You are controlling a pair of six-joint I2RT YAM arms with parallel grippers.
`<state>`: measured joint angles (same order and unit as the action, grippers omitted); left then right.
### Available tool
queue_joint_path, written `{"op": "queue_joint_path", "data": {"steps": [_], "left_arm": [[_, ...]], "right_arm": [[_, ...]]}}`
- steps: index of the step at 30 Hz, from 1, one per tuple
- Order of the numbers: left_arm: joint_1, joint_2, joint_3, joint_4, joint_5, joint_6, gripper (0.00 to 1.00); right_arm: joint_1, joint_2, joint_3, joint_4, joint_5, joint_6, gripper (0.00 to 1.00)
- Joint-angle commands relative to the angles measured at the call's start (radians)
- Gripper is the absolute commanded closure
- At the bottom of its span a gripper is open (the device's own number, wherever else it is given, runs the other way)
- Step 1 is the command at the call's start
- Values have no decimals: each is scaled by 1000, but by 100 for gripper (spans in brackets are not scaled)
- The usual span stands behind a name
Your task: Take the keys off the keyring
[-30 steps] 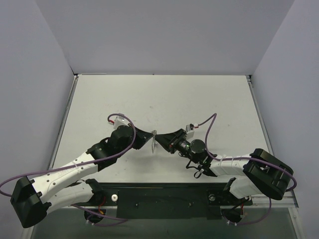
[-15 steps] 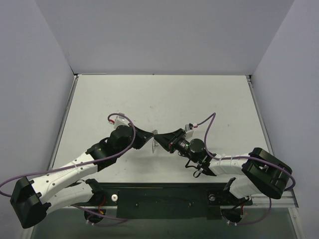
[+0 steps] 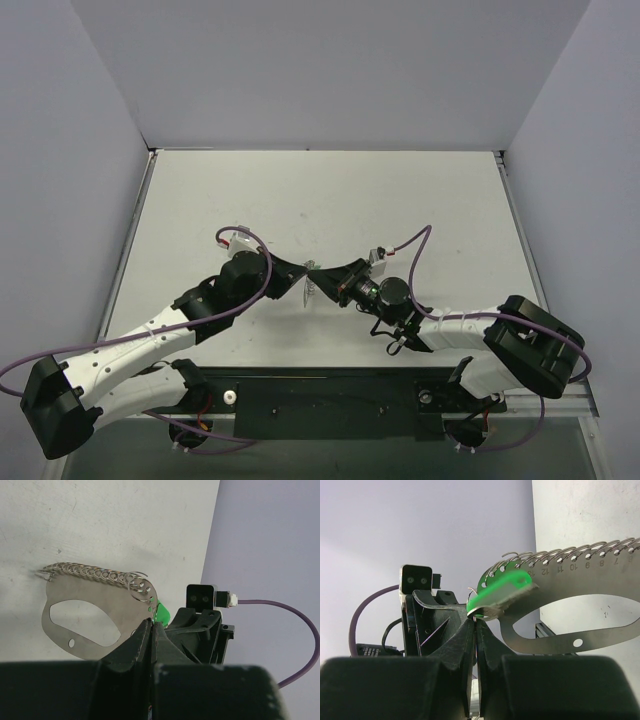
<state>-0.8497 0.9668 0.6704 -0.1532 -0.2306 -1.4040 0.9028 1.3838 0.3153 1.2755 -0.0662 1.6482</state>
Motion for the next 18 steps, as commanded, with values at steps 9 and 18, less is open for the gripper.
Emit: {"op": "queue_joint_path", "data": {"steps": [9,18], "left_arm": [[0,-31,44,138,88,69,100],[-2,-46,69,138,152,128,100]], "right_arm": [[-15,1,60,329,-79,-10,100],[-65,6,122,338,-257,13,100]]}}
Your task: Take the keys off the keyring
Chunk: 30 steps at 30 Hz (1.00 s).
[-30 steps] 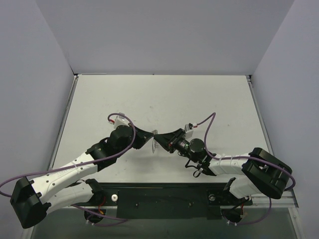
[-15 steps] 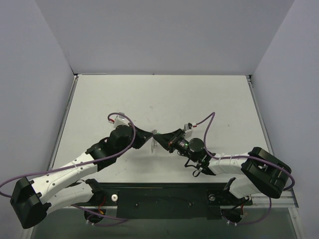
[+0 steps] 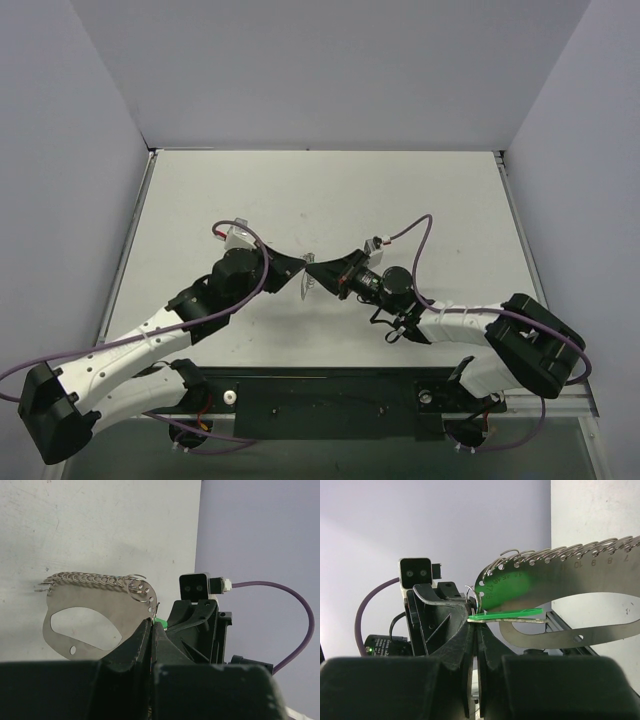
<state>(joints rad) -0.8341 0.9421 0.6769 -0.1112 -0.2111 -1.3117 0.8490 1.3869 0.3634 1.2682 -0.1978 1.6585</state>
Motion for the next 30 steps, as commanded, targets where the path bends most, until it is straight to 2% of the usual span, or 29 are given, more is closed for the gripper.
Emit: {"op": "queue_joint_path", "data": {"steps": [1,15,23,27,30], "left_arm": [[-16,-26,61,96,134,42,100],[-16,-48,89,114,263,104,100],[-14,-75,82,120,286,98,100],[-16,-74,87,113,302,101,100],[-16,-78,79,113,305,101,100]], "right_arm": [[-22,-3,74,346,-141,4,100],[-102,-31,132,342,-374,15,100],[-148,-68,170,330,-502,24,100],[-180,-115,180,267,-566,1,100],[-197,-158,187,133,-621,-68,100]]}}
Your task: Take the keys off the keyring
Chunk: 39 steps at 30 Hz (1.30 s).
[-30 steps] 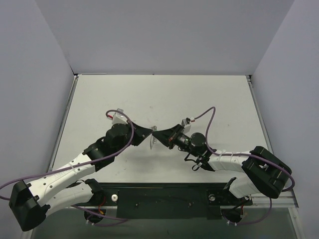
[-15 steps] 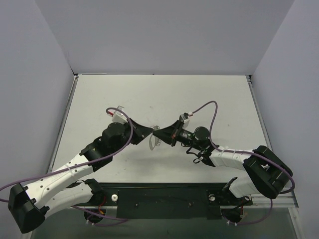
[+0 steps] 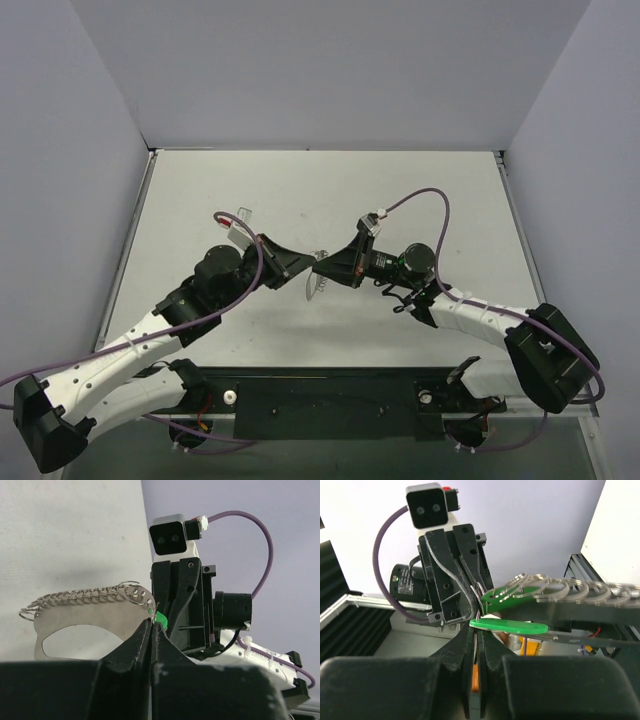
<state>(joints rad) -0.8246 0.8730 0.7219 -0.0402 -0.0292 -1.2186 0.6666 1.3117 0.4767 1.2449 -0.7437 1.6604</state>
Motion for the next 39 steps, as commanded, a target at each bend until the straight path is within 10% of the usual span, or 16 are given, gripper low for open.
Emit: {"op": "queue_joint_path", "data": {"steps": [1,24,39], "left_arm": [[-25,-12,31,43,121,8,100],[-25,8,33,59,192,33,100],[-25,14,22,63,187,28,100]], "right_arm": [[-19,-109,82,80,-92,-112,100],[-39,-330,269,-955,-143,-749,100],[-78,-344,273,-998,-143,-765,100]]}}
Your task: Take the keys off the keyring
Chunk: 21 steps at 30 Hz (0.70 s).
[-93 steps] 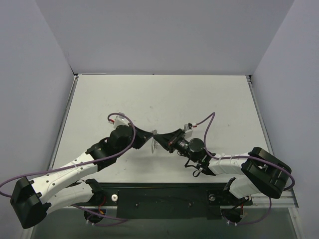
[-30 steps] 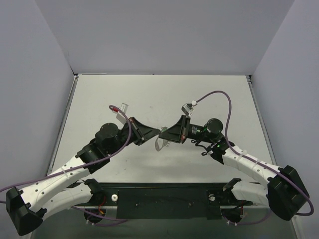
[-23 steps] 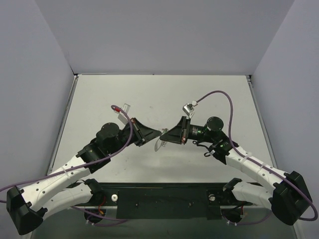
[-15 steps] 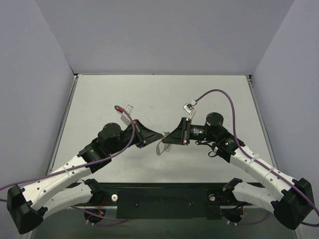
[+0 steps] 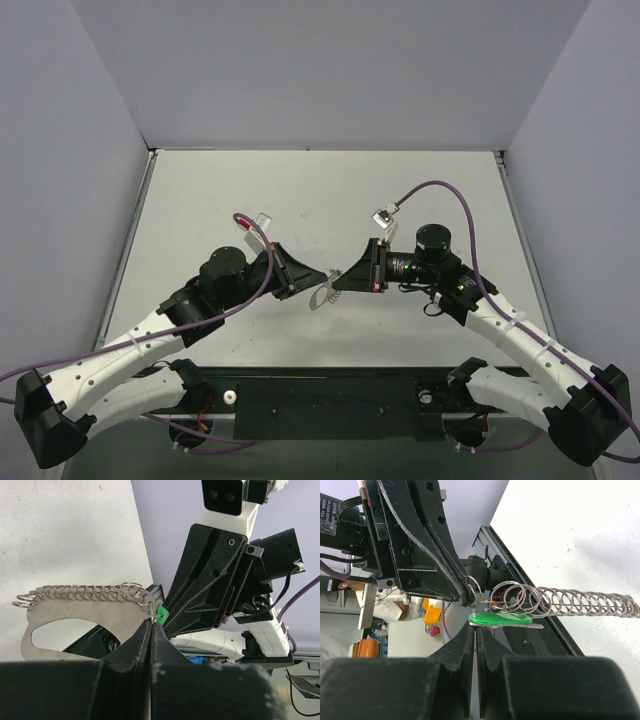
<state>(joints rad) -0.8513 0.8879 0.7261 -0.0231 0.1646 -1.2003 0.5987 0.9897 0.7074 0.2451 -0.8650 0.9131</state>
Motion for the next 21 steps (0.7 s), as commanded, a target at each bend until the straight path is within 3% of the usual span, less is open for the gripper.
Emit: {"op": "queue_joint_path", "data": {"steps": [1,21], "left_arm": [[1,0,18,49,-5,10,100],[-11,23,-5,127,-14,-19,100]], "right_arm": [[-10,-22,44,5,-22,-14,100],[26,-20,50,82,-26,32,100]]}}
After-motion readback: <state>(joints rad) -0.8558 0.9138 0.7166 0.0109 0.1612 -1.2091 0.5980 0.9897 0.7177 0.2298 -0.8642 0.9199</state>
